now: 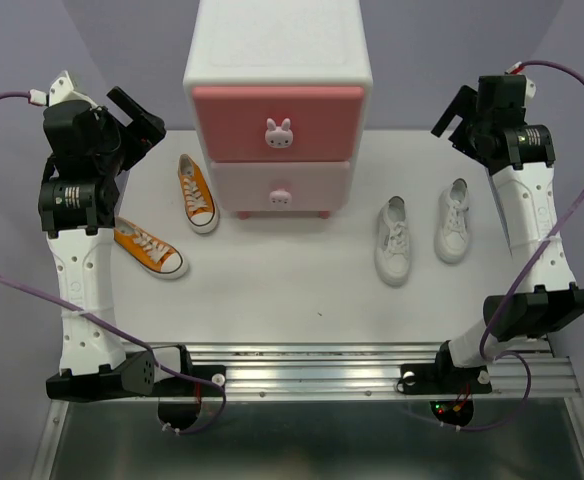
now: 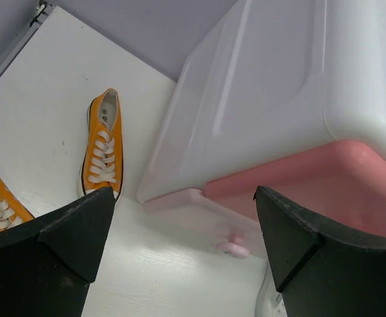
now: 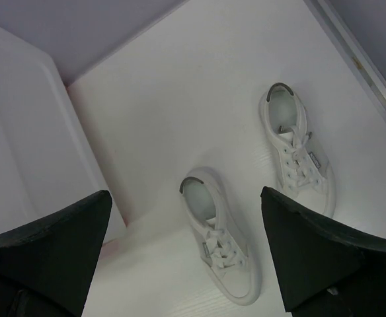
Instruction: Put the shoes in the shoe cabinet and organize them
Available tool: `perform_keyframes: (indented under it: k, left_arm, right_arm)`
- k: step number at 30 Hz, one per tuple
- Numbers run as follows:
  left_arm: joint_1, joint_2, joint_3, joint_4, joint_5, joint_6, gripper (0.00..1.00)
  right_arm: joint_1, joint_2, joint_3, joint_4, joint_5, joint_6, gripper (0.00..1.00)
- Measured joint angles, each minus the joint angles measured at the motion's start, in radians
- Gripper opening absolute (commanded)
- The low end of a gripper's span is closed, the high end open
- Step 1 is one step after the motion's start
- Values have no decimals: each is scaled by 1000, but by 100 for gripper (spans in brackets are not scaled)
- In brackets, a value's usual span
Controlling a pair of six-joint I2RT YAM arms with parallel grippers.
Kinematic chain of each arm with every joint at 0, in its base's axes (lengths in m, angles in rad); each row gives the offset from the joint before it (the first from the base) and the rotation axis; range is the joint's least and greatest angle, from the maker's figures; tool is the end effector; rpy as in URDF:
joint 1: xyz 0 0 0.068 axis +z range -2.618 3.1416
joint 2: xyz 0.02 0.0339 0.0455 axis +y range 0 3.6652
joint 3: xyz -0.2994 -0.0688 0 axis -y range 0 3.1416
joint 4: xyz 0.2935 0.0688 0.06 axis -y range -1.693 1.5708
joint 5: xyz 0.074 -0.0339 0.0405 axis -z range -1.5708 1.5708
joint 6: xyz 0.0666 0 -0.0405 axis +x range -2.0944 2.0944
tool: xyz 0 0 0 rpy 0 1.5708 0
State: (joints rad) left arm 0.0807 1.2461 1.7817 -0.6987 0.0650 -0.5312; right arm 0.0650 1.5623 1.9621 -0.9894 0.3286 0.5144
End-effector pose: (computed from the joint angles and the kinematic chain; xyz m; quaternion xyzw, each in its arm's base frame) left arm 0.2843 0.0187 0.5758 -0.2094 0.7329 -0.1686 0.6249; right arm 0.3790 0.0031 0.5062 0.2690 0.8311 -0.0055 0.4867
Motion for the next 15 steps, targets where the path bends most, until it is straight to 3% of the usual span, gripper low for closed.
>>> perform_keyframes:
  k: [6,15]
  left_arm:
    - [0,3,16,0,15,-14,99]
    - [0,10,61,24,63,-25,99]
  right_arm:
    - [0,0,-1,22,-50,-49,100]
    - [0,-130,-163,209,-195,-125,100]
